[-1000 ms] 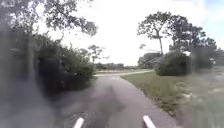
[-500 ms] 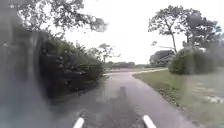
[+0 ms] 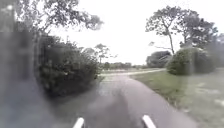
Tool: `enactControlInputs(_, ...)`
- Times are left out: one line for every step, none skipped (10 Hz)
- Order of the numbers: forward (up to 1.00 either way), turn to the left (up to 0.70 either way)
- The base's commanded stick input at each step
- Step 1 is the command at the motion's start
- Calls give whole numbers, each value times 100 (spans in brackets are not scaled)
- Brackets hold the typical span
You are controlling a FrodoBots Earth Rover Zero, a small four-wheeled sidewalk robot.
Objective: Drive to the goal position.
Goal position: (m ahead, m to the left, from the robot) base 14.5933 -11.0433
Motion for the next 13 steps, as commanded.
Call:
enactControlInputs(69,3)
enactControlInputs(69,3)
enactControlInputs(69,3)
enactControlInputs(69,3)
enactControlInputs(69,3)
enactControlInputs(69,3)
enactControlInputs(69,3)
enactControlInputs(69,3)
enactControlInputs(69,3)
enactControlInputs(69,3)
enactControlInputs(69,3)
enactControlInputs(69,3)
enactControlInputs(69,3)
